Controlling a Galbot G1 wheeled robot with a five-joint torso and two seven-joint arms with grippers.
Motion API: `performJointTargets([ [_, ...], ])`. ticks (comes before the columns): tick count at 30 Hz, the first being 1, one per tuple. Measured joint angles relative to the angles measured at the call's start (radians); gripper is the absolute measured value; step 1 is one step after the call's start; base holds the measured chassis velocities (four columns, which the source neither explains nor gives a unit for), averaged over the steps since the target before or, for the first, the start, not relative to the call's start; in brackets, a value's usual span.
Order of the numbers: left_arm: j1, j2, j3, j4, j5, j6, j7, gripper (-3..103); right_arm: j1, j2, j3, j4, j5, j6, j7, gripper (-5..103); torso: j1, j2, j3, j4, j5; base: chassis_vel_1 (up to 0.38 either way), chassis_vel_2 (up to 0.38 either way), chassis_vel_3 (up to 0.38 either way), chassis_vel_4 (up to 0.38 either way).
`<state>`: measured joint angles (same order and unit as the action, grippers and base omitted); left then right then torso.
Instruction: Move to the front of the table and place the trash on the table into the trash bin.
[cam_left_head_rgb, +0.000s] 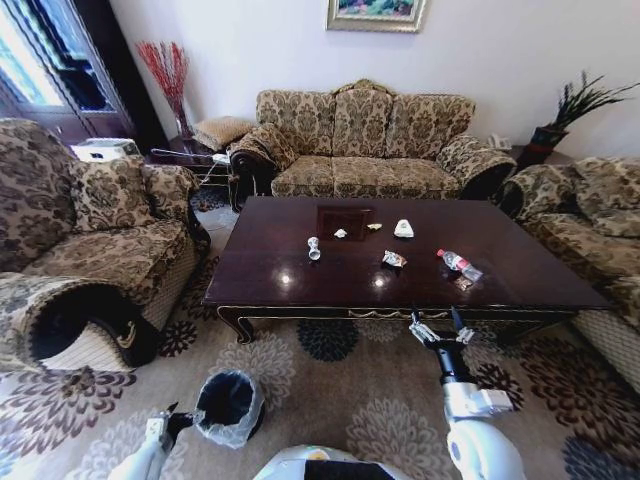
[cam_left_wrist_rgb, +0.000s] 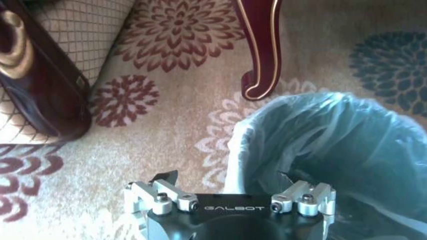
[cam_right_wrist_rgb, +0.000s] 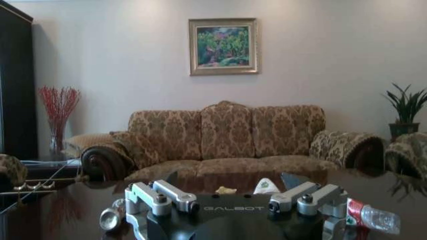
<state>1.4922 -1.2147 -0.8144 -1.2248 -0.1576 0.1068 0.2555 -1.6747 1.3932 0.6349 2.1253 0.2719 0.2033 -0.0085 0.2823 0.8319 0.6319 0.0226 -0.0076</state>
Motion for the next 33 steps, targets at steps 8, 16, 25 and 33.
performJointTargets([
  [8,-0.130,0.040,0.048,0.219,0.020,-0.079,0.040,96,0.011,0.005,-0.009,-0.018,-0.050,-0.010,0.033,100,0.000,0.000,0.000,-0.0001,-0.0002,0.000,0.000,0.000,0.000],
  [16,-0.206,0.057,0.072,0.344,0.048,-0.078,0.092,83,0.014,0.003,-0.004,-0.028,-0.055,-0.015,0.031,100,0.000,0.000,0.000,-0.0001,-0.0007,0.000,0.000,0.000,0.000],
  [25,-0.200,0.053,0.071,0.323,0.059,-0.051,0.115,44,0.005,0.006,-0.005,-0.024,-0.053,-0.026,0.040,100,0.000,0.000,0.000,0.0001,-0.0003,0.000,0.000,0.000,0.000],
  [33,-0.172,0.047,0.070,0.270,0.037,-0.026,0.114,18,-0.004,-0.006,-0.009,-0.019,-0.046,-0.016,0.033,100,0.000,0.000,0.000,0.0002,0.0000,0.000,0.000,0.000,0.000],
])
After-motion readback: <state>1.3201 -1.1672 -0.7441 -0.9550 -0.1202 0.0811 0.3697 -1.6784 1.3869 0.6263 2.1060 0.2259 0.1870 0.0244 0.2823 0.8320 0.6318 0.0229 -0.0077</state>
